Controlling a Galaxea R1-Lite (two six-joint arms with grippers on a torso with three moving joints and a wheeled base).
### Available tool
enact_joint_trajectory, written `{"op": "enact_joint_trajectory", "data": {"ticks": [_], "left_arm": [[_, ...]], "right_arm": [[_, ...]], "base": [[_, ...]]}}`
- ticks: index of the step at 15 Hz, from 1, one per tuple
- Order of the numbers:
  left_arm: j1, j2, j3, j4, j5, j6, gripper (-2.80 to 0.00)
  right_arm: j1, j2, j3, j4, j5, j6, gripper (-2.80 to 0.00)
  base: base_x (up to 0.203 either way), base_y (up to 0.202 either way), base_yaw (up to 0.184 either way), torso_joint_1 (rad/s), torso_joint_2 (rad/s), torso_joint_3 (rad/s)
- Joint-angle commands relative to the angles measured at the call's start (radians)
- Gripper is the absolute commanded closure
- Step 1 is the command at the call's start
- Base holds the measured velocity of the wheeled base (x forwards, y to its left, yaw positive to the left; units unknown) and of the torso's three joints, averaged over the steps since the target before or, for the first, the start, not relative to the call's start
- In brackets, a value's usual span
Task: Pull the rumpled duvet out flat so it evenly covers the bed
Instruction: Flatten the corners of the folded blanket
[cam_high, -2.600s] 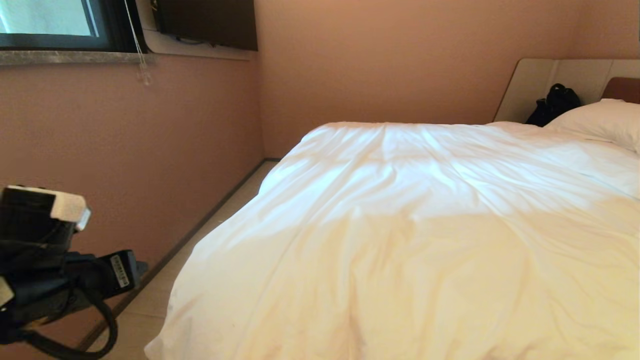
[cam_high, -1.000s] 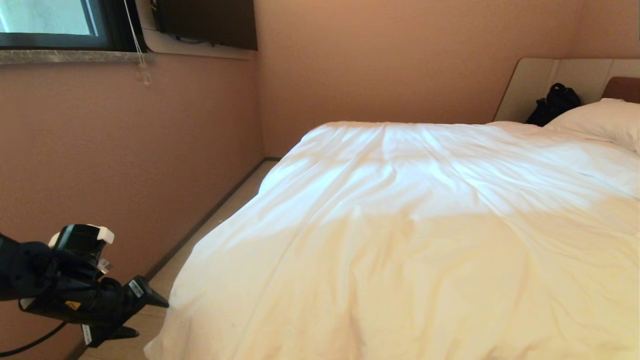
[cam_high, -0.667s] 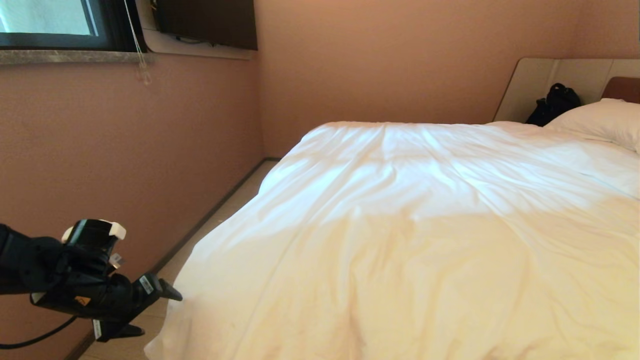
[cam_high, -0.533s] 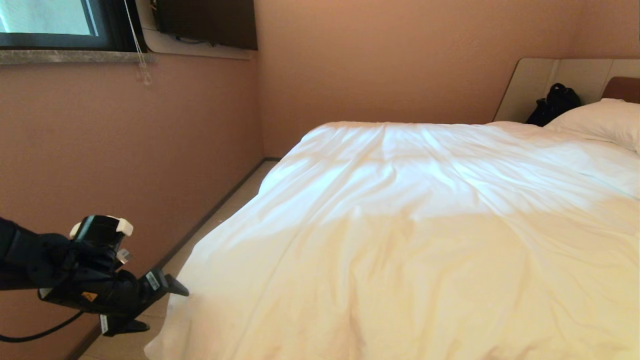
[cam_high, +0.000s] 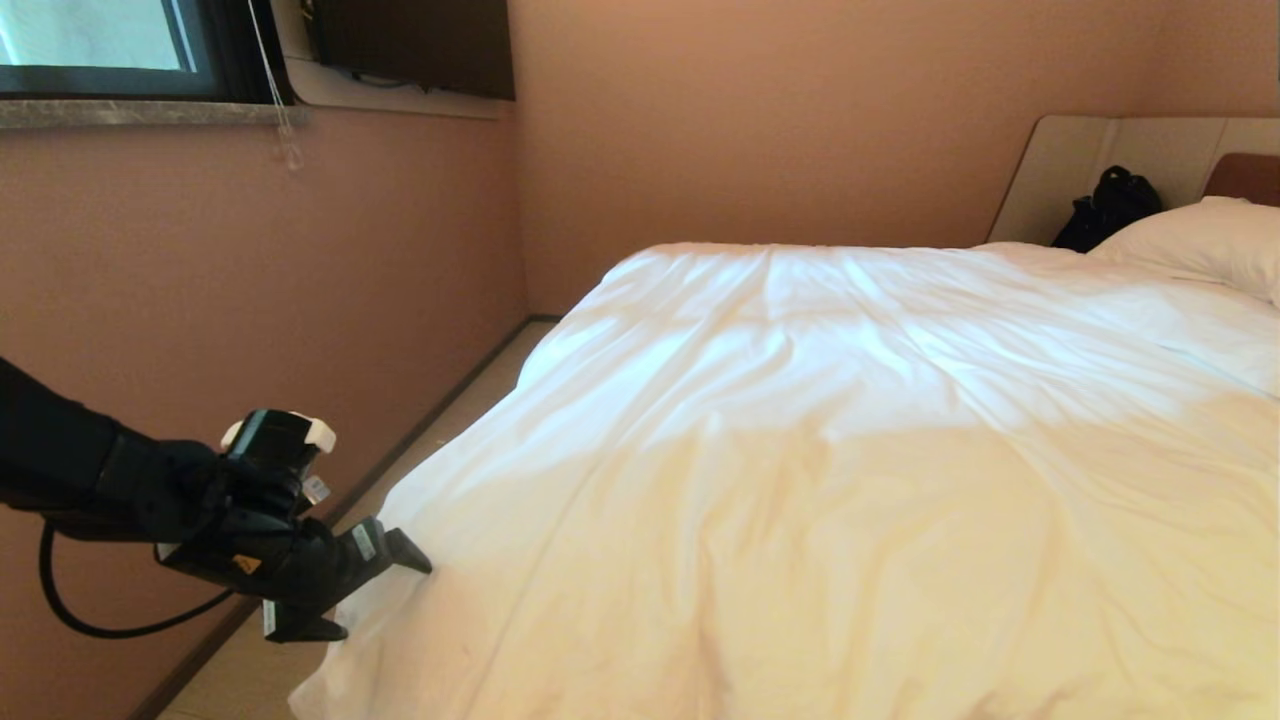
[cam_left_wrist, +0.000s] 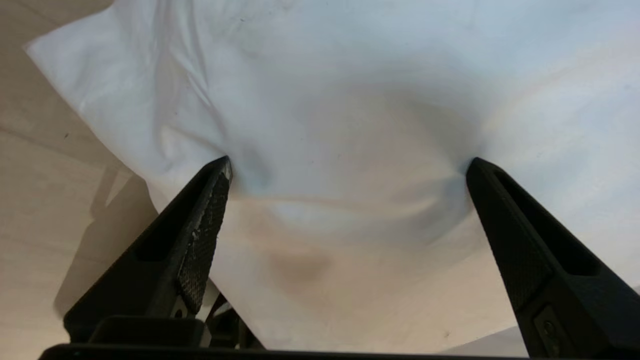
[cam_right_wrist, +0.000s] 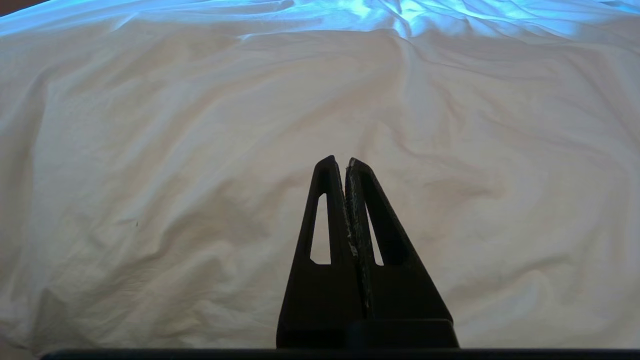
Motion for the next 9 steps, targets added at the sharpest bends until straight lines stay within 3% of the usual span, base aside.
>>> {"op": "enact_joint_trajectory", "data": {"ticks": [1,5,9], "left_arm": [[-0.008,0.043,-0.043,0.026,0.005,-0.003,-2.8],[-0.034,0.128,-0.097,0.027,0.117,-0.002,-2.8],[-0.064,0.141,-0.121,0.027,0.135,-0.006,-2.8]], "right_arm": [[0.0,0.001,0.0,0.0,0.0,0.0,0.0],[0.0,0.001,0.0,-0.001,0.0,0.0,0.0],[0.0,0.0,0.0,0.0,0.0,0.0,0.0]], "base": [[0.0,0.0,0.0,0.0,0.0,0.0],[0.0,0.0,0.0,0.0,0.0,0.0],[0.0,0.0,0.0,0.0,0.0,0.0]]}}
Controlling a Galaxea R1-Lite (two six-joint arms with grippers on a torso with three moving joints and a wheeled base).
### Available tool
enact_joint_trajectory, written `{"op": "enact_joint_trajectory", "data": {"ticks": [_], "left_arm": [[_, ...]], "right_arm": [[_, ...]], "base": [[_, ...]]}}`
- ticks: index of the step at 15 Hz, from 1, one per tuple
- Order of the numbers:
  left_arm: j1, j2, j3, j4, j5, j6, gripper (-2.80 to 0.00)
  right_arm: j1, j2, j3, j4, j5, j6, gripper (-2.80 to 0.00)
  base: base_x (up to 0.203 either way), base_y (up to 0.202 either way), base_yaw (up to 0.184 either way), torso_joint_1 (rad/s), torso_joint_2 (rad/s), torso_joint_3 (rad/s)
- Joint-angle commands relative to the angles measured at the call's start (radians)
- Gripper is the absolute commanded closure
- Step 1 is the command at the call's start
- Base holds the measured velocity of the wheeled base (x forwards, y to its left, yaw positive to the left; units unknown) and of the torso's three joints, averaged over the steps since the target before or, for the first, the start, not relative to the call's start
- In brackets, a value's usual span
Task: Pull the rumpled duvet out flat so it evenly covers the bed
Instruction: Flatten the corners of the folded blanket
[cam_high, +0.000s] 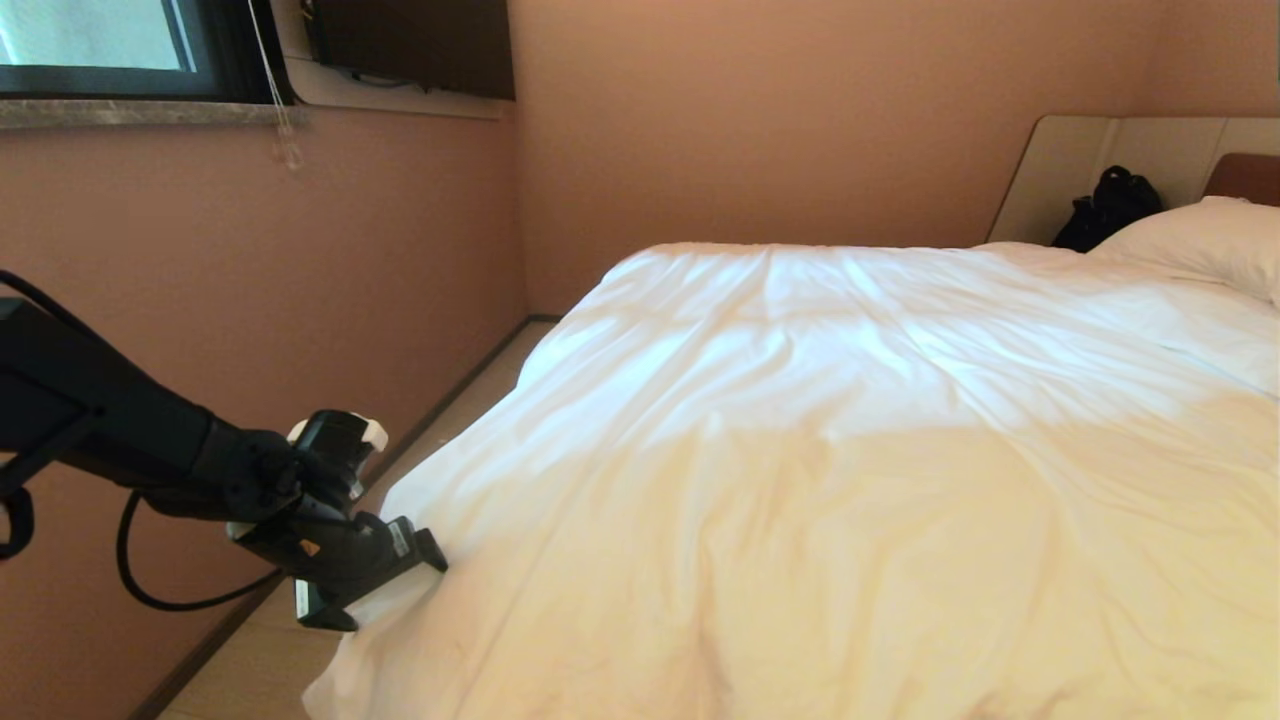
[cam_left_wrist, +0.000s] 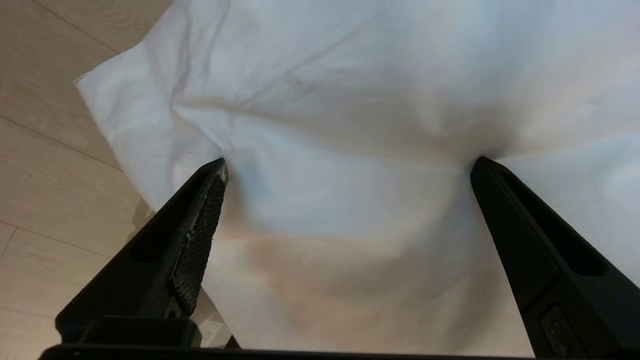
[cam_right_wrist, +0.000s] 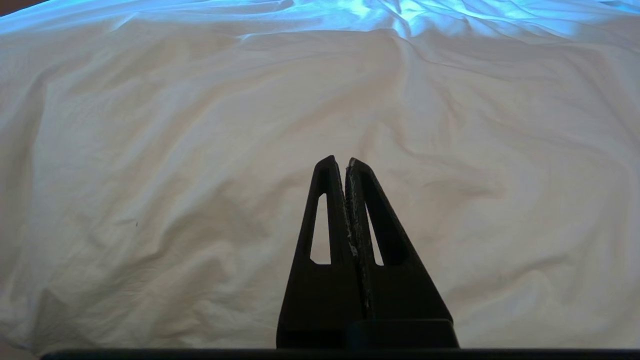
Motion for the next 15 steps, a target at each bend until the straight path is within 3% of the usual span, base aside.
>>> {"op": "enact_joint_trajectory", "data": {"ticks": [1,7,10,15], "left_arm": [[-0.013,0.009,-0.006,0.0,-0.002,-0.005,-2.8],[-0.067,0.032,-0.032,0.0,0.024,-0.042,-2.8],[-0.093,0.063,-0.04,-0.003,0.108,-0.044,-2.8],[-0.093,0.07,-0.049,-0.003,0.111,-0.042,-2.8]], "right_arm": [[0.0,0.0,0.0,0.001,0.0,0.0,0.0],[0.0,0.0,0.0,0.001,0.0,0.0,0.0],[0.0,0.0,0.0,0.001,0.0,0.0,0.0],[0.0,0.0,0.0,0.001,0.0,0.0,0.0]], "base": [[0.0,0.0,0.0,0.0,0.0,0.0],[0.0,0.0,0.0,0.0,0.0,0.0],[0.0,0.0,0.0,0.0,0.0,0.0],[0.0,0.0,0.0,0.0,0.0,0.0]]}}
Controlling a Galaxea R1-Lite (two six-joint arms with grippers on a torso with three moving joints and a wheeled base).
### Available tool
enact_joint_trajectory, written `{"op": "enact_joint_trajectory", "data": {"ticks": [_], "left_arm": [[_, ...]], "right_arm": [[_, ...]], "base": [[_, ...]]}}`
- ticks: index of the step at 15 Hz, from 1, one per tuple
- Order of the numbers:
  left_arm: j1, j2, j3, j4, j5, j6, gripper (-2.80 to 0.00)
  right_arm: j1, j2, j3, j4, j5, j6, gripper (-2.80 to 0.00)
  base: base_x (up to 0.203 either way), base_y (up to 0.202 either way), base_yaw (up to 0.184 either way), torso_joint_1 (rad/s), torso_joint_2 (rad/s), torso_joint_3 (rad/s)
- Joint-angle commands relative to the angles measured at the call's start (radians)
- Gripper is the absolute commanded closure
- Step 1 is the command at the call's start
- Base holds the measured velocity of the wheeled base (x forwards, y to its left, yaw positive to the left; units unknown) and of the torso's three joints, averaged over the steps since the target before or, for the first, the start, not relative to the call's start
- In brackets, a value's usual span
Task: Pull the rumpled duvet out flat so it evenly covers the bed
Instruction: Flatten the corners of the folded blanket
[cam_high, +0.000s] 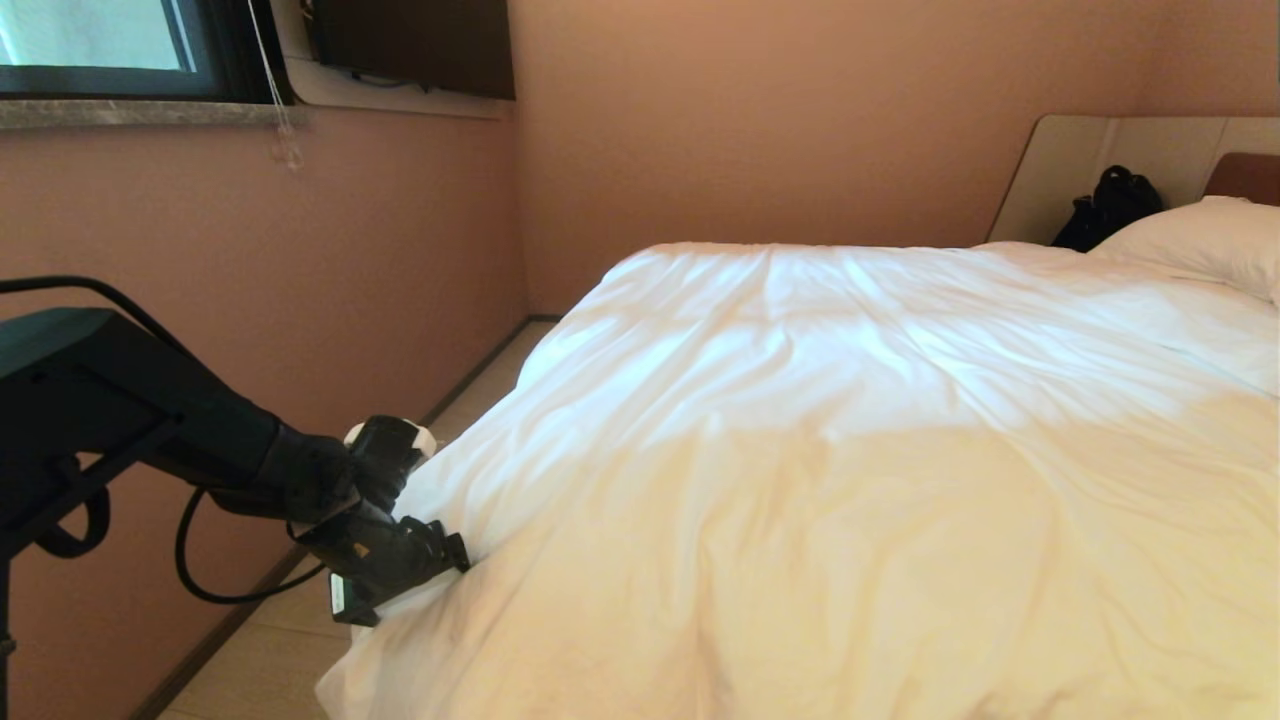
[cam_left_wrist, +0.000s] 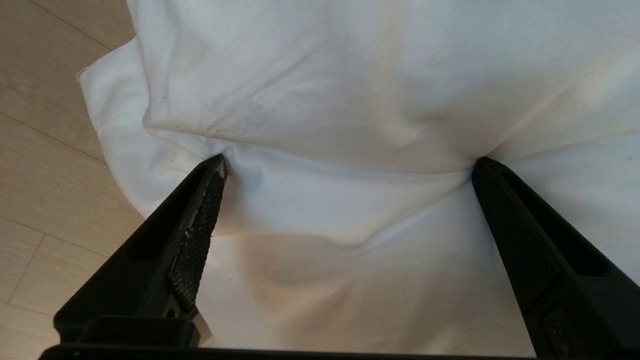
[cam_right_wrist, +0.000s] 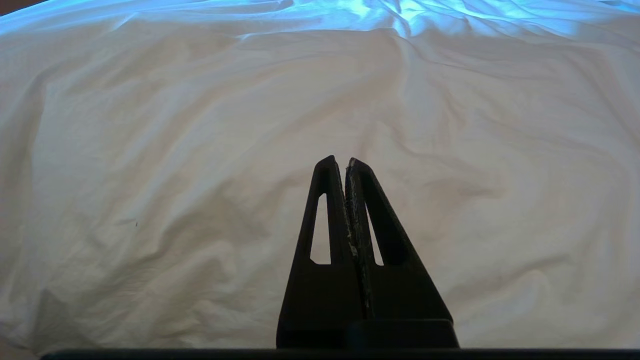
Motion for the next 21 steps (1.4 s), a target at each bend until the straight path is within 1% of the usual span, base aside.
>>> {"op": "enact_joint_trajectory", "data": {"ticks": [1,12,21], "left_arm": [[0.0,0.002,-0.001,0.001,0.0,-0.003,-2.8],[0.0,-0.023,0.018,0.003,0.003,-0.002,-2.8],[0.0,-0.011,0.015,0.001,0.015,0.001,-2.8]], "right_arm": [[0.0,0.0,0.0,0.0,0.0,0.0,0.0],[-0.001,0.0,0.0,0.0,0.0,0.0,0.0],[0.0,0.0,0.0,0.0,0.0,0.0,0.0]], "base": [[0.0,0.0,0.0,0.0,0.0,0.0],[0.0,0.0,0.0,0.0,0.0,0.0],[0.0,0.0,0.0,0.0,0.0,0.0]]}}
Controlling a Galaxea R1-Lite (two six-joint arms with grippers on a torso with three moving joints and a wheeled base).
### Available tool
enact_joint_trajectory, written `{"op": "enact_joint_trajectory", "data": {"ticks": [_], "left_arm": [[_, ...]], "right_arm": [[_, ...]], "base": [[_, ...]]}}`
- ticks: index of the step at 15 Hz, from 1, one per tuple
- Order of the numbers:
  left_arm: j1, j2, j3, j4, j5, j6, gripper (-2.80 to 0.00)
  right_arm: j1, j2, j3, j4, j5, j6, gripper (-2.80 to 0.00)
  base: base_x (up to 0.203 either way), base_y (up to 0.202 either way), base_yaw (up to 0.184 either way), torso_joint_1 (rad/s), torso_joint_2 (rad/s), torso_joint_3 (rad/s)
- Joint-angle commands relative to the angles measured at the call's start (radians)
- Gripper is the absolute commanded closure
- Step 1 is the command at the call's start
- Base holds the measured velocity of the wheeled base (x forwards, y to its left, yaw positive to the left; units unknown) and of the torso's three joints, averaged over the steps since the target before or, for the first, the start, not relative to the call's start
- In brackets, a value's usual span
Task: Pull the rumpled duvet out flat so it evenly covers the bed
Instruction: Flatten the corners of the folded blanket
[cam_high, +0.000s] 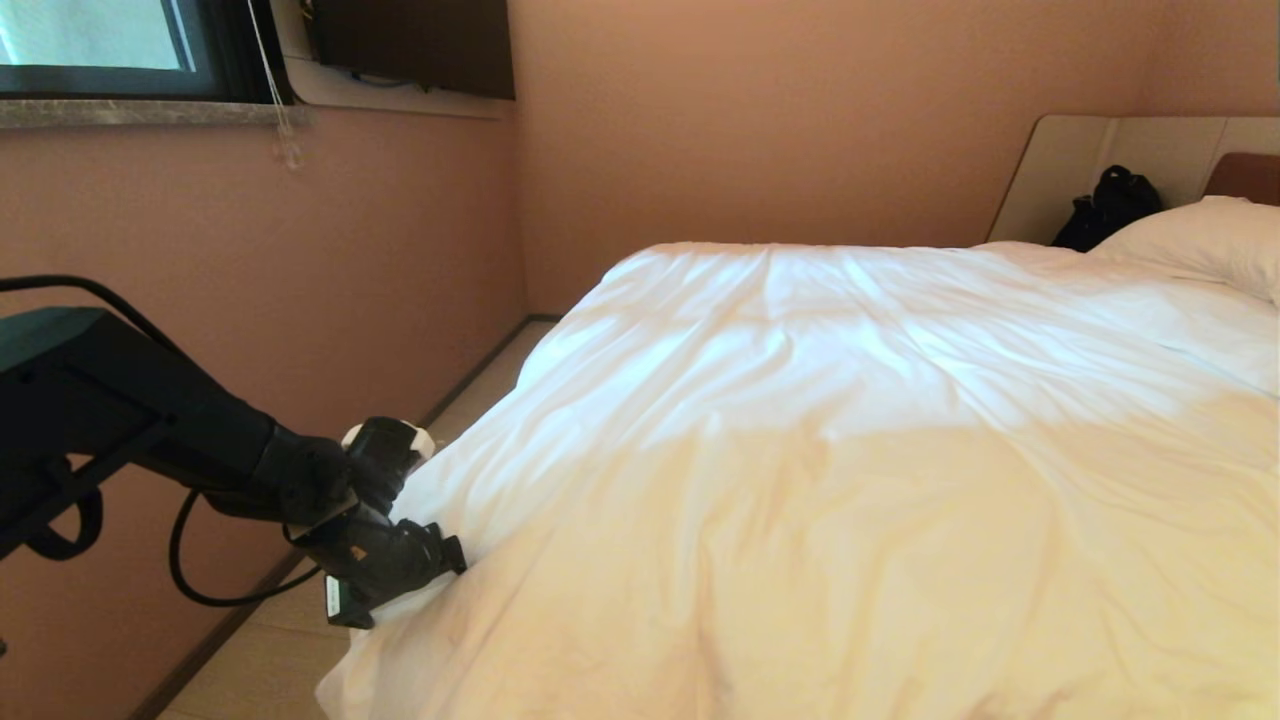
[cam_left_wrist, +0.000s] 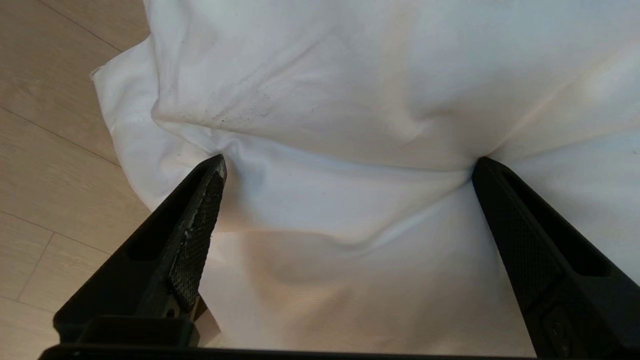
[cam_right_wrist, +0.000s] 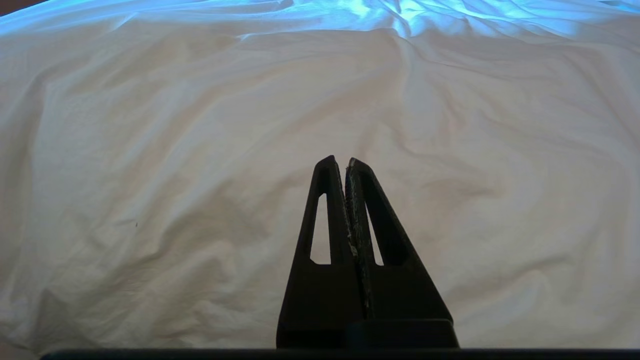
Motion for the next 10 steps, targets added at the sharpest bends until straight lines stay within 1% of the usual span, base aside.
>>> {"op": "enact_joint_trajectory", "data": {"ticks": [1,8,9,10], "left_arm": [[0.0,0.004,-0.001,0.001,0.0,-0.003,-2.8],[0.0,0.009,-0.003,0.001,-0.001,0.002,-2.8],[0.0,0.009,-0.003,0.001,-0.001,0.002,0.0],[0.0,0.009,-0.003,0.001,-0.001,0.002,0.0]], "right_arm": [[0.001,0.001,0.0,0.0,0.0,0.0,0.0],[0.001,0.001,0.0,0.0,0.0,0.0,0.0],[0.001,0.001,0.0,0.0,0.0,0.0,0.0],[0.001,0.001,0.0,-0.001,0.0,0.0,0.0]], "base": [[0.0,0.0,0.0,0.0,0.0,0.0],[0.0,0.0,0.0,0.0,0.0,0.0],[0.0,0.0,0.0,0.0,0.0,0.0],[0.0,0.0,0.0,0.0,0.0,0.0]]}}
